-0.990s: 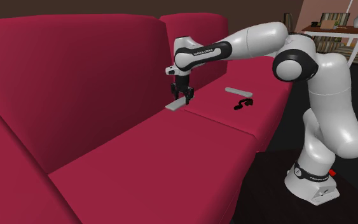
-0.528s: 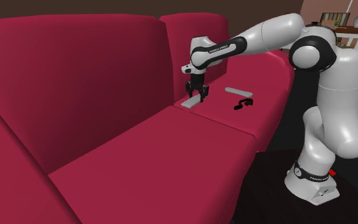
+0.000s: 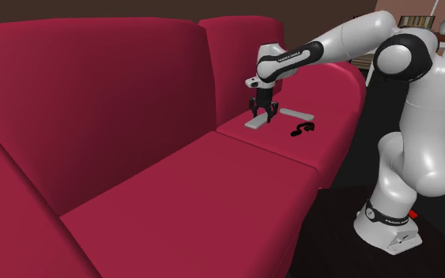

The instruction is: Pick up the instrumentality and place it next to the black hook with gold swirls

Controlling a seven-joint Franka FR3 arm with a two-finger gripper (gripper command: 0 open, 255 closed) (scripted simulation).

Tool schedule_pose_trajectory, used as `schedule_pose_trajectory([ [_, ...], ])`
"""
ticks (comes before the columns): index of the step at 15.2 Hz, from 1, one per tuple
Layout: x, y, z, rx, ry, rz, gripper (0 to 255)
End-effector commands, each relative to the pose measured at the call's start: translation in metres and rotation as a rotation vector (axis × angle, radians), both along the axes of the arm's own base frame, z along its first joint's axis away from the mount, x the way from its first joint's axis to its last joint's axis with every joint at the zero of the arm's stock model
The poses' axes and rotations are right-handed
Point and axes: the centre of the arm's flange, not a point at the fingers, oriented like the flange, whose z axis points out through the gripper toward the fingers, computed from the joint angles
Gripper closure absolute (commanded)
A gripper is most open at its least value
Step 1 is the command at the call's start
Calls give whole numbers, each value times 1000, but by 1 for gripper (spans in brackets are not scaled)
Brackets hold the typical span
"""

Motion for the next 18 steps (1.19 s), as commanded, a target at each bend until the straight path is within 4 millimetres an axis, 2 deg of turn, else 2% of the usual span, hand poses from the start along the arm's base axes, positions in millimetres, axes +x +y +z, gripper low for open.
schedule_pose_trajectory([
  [1,-28,-5,0,0,0,2,255],
  [18,-244,-67,1,0,0,2,255],
])
